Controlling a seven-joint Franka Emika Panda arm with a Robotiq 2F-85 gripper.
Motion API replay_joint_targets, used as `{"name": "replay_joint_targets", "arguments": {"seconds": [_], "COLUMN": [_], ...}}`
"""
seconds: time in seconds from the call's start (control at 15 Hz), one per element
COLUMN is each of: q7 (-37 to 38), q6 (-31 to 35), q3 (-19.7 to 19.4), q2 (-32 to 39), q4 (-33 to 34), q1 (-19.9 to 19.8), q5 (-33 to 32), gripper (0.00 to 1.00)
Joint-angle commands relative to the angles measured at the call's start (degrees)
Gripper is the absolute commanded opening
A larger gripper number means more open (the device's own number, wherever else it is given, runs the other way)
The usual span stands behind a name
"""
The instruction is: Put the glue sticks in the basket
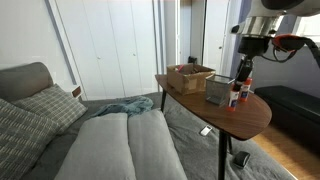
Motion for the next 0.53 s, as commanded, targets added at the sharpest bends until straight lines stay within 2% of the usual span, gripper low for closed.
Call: {"name": "replay_joint_targets", "arguments": {"seconds": [0.0,0.27,0.47], "q7": [-1.3,-3.9,-5.7], "q6": [-4.8,-11.2,-13.1], "q3": [0.3,0.5,0.2], "q2": [-2.2,-3.2,-2.9], "q4": [4.3,11.1,15.6], "q1": [-1.2,-1.0,-0.1], "q5": [-3.4,-7.6,-7.1], "gripper": [0.08,0.08,0.08]}}
